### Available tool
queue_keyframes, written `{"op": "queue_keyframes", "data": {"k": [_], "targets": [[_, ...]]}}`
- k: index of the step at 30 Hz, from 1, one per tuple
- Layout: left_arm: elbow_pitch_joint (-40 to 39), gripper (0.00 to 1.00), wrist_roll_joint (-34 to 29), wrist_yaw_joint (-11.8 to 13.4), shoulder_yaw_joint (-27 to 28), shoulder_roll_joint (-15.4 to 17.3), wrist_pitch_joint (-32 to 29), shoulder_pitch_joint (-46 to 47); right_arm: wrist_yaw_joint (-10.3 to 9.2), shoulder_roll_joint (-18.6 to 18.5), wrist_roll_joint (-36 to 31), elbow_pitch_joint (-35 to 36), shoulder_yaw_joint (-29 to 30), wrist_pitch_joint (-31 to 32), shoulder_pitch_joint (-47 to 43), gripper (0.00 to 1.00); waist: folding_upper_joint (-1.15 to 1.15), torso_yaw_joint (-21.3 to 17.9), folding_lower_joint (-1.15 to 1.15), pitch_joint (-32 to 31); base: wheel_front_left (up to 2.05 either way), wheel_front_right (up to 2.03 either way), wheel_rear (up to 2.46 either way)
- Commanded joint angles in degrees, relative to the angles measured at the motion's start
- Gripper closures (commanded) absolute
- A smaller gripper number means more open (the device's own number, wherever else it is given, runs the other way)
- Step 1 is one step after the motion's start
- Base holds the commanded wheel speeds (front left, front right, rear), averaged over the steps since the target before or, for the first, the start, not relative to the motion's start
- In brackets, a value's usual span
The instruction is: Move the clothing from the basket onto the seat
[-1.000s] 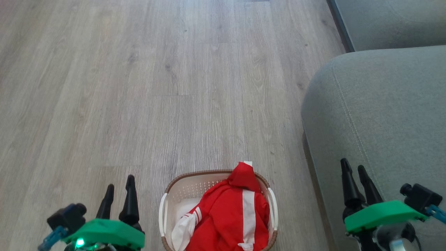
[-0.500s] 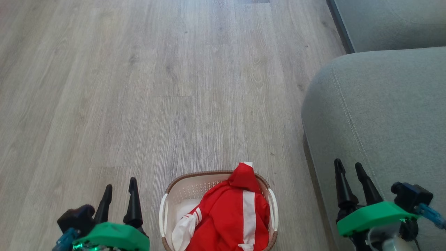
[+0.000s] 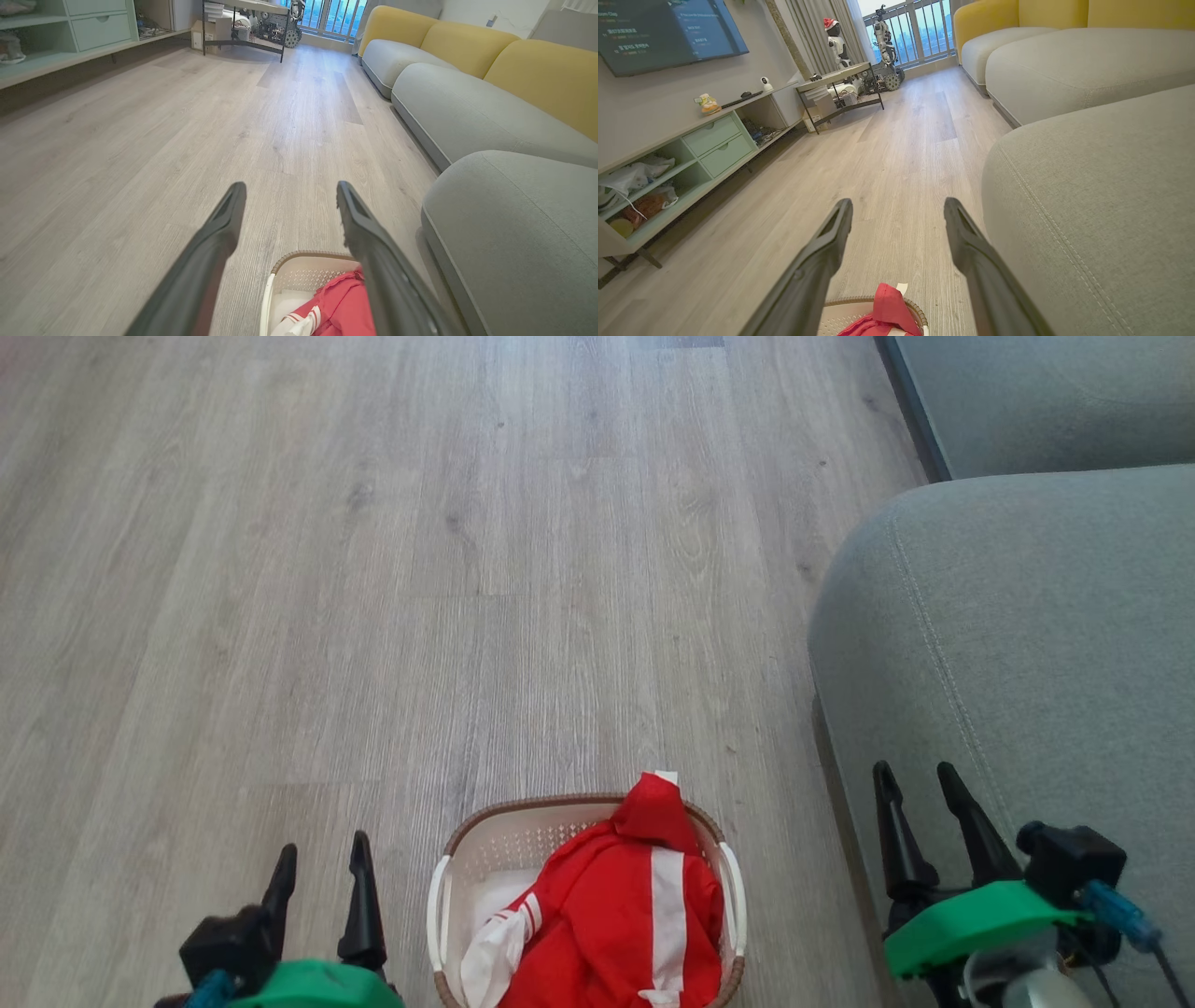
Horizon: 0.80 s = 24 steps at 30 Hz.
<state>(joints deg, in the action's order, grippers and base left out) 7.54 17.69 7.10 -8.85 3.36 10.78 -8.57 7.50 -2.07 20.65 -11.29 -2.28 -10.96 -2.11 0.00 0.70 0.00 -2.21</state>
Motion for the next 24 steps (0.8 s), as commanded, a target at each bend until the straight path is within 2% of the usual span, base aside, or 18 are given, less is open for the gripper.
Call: {"op": "queue_keyframes", "data": {"k": [1,19,24], "targets": [[-2.3,0.0,-2.0,0.6,1.0,0.5,1.2,1.7,-0.01,-0.7,-2.1,2.5,-1.5,-1.0,0.6,0.0,0.0,0.0,0.0,0.0,0.0,0.0,0.0],[-3.0,0.0,-13.6,1.8,1.0,0.1,4.2,0.2,-0.01,-0.8,-14.7,3.0,-2.5,-4.0,0.2,0.0,0.0,0.2,0.0,0.1,0.0,0.0,0.0],[-2.9,0.0,-13.5,1.5,1.2,-0.1,4.2,0.1,-0.01,-0.8,-14.8,2.8,-2.4,-4.0,0.2,0.0,0.0,0.2,0.0,0.1,0.0,0.0,0.0]]}}
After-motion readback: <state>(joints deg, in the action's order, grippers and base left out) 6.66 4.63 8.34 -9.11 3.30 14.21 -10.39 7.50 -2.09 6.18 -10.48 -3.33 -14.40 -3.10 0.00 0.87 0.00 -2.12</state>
